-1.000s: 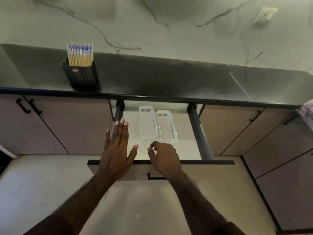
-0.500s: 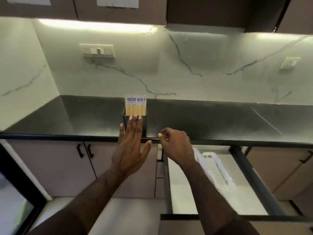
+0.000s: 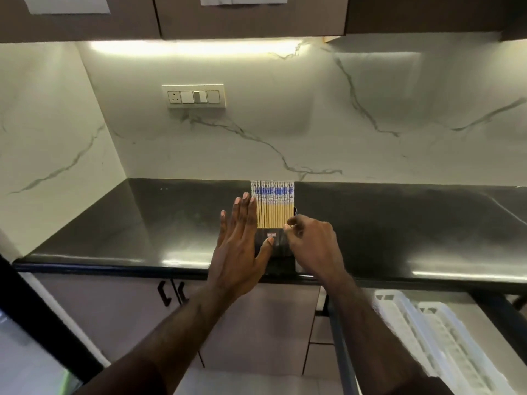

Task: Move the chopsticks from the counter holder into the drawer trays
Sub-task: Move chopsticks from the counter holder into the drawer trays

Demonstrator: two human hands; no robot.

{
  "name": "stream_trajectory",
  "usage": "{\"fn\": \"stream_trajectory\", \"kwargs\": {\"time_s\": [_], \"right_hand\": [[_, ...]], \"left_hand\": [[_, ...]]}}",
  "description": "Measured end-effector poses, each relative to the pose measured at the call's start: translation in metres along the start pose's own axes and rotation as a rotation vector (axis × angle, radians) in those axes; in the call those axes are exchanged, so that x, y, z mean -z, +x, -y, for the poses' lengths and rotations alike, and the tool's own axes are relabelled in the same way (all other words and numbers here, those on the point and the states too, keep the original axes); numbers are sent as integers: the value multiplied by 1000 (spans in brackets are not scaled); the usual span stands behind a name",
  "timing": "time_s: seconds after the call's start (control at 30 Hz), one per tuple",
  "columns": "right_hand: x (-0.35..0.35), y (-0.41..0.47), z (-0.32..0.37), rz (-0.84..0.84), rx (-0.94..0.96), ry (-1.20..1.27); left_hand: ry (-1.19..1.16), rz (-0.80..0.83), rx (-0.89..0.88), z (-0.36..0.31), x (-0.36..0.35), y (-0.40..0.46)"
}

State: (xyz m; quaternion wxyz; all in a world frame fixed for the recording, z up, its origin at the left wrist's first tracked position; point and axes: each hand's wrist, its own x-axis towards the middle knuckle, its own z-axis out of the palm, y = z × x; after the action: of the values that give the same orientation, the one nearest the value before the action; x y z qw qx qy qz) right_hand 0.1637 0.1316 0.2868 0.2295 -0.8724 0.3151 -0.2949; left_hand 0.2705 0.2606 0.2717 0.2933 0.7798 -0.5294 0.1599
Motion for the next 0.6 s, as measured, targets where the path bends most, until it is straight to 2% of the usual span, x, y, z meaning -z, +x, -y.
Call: {"fn": "stream_trajectory", "kwargs": {"time_s": [0.27, 0.6], "right_hand": [[-66, 129, -22, 61, -4, 37], [-131, 205, -31, 187, -56, 29]], "left_hand": [[4, 30, 73, 75, -63, 96], [-145, 45, 136, 141, -122, 164]]}}
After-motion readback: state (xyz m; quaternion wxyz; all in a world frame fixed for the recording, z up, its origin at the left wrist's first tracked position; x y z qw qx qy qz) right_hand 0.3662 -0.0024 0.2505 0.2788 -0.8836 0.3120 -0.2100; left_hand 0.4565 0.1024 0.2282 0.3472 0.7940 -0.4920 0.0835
